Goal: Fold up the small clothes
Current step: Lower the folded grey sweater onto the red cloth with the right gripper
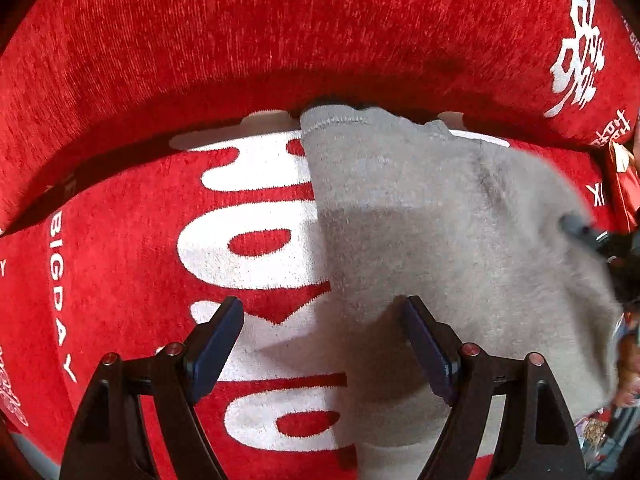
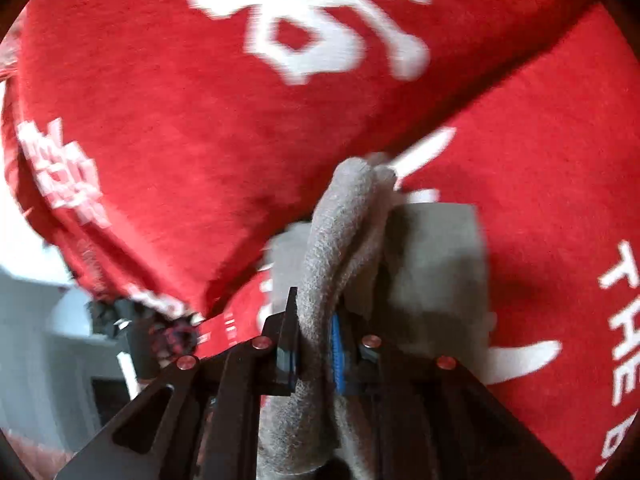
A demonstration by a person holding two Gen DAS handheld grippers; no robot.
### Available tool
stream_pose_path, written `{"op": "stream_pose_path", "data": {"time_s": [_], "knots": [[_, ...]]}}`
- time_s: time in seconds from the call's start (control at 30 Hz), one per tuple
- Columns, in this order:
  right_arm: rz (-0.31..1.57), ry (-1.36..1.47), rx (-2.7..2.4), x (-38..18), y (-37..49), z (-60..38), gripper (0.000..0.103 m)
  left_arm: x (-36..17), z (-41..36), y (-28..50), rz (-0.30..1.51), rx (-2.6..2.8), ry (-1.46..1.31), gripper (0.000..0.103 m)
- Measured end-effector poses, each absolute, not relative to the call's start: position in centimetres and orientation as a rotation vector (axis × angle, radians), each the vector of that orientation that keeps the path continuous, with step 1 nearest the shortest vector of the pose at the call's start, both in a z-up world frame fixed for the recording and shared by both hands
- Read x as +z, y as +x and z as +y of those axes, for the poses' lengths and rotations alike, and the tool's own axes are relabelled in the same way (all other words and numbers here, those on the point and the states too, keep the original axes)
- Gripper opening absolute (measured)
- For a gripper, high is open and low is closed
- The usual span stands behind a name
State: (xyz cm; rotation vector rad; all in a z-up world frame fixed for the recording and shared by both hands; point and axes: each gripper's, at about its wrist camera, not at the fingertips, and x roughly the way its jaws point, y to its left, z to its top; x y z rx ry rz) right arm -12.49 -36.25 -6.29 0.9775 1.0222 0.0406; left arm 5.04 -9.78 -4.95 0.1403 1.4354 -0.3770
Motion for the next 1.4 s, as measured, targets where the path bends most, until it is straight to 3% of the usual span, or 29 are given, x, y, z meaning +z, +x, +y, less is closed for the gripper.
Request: {"op": "stream_pose_path", "data": {"time_s": [0.13,0.2,0.27,0.5,0.63,0.7,0.73,0.93,1.03,1.1,1.27,1.4], "knots": [[1.128,1.03,-0.089,-10.1,-15.1,-37.7,0.019,-5.2,-9.8,4.9,1.453,-0.401,0.143,0.083],[1.092,1.043,-0.111,-9.9,-17.0,-37.8,0.026,-5.1,-9.5,4.9,1.461,-0.419,0.148,0.082],[1.083,1.015,-0.143,-8.6,-18.6,-37.6,0.043,-5.0,-8.8,4.9,1.487,-0.438,0.125,0.082],[0.976,0.996,-0.022,-2.9,-23.4,-35.2,0.045,-4.9,-6.9,2.9,1.67,-0.605,-0.02,0.082],[1.053,0.941,0.007,-3.1,-23.4,-32.9,0.046,-5.3,-8.2,1.1,1.711,-0.688,0.032,0.082],[1.156,0.87,-0.025,-4.3,-22.6,-31.8,0.034,-5.4,-9.3,0.4,1.676,-0.698,0.129,0.082],[1.197,0.85,-0.031,-4.9,-22.3,-31.3,0.008,-5.5,-9.7,0.2,1.666,-0.705,0.163,0.082],[1.141,0.936,0.065,-4.4,-22.9,-30.6,0.008,-6.7,-10.4,-0.9,1.623,-0.739,0.369,0.083],[1.225,0.891,-0.039,-6.7,-23.6,-31.3,0.008,-8.1,-10.0,-1.3,1.653,-0.733,0.374,0.083],[1.28,0.82,-0.099,-8.4,-23.9,-32.0,0.008,-8.3,-9.9,-1.8,1.636,-0.741,0.412,0.091],[1.327,0.766,-0.235,-8.8,-25.0,-33.2,0.008,-7.8,-9.6,-2.1,1.625,-0.736,0.431,0.091],[1.236,0.883,-0.247,-7.0,-26.2,-33.9,0.008,-6.8,-9.3,-1.7,1.617,-0.706,0.415,0.091]]}}
